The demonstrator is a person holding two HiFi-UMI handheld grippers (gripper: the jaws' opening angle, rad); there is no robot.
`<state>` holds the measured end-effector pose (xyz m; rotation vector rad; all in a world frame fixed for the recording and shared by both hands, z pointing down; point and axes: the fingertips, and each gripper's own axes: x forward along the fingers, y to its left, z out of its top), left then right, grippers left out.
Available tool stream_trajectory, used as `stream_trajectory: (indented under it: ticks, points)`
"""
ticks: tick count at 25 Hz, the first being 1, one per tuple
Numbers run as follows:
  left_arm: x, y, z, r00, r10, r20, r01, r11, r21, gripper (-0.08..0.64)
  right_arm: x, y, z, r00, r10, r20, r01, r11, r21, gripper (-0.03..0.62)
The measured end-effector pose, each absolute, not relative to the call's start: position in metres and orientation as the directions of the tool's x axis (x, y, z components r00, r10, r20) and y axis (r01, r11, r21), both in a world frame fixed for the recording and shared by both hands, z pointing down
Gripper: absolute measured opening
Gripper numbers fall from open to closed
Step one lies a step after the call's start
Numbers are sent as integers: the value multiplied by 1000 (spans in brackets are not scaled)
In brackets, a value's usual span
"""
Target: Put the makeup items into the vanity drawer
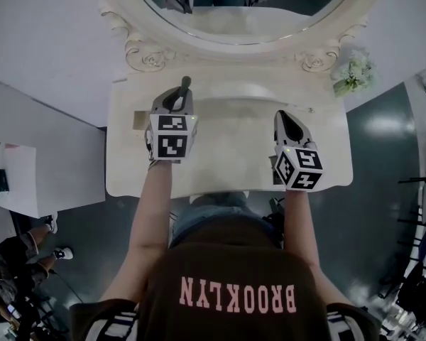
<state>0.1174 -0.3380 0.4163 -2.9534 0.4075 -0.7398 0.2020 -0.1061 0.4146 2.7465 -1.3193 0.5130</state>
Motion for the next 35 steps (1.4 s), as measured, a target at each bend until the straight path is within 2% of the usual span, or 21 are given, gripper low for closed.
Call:
stream_trajectory:
  ticks: [7, 18, 35]
  points:
    - [73, -377, 405, 855, -316, 411, -293, -949, -120, 41, 172, -141, 409, 554, -776, 302, -795, -601, -87, -2]
    - [9, -438, 408, 839, -373, 397, -398, -917, -20, 41, 142, -178, 412, 533, -783, 321, -808, -583, -79, -2]
    - [-13, -440, 492, 769, -326, 549, -412, -910, 38, 46, 121, -180, 466, 489, -740, 462, -808, -583, -80, -2]
